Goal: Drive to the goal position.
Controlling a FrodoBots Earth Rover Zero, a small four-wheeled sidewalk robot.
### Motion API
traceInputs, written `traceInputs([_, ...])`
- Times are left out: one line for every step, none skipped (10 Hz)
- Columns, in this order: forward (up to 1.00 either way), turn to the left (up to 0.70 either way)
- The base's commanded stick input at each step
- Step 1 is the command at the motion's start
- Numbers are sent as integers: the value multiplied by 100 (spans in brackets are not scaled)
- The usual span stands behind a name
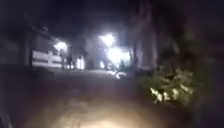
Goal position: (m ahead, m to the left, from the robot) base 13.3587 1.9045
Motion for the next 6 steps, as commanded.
traceInputs([70,0])
traceInputs([70,0])
traceInputs([70,0])
traceInputs([70,0])
traceInputs([70,0])
traceInputs([70,0])
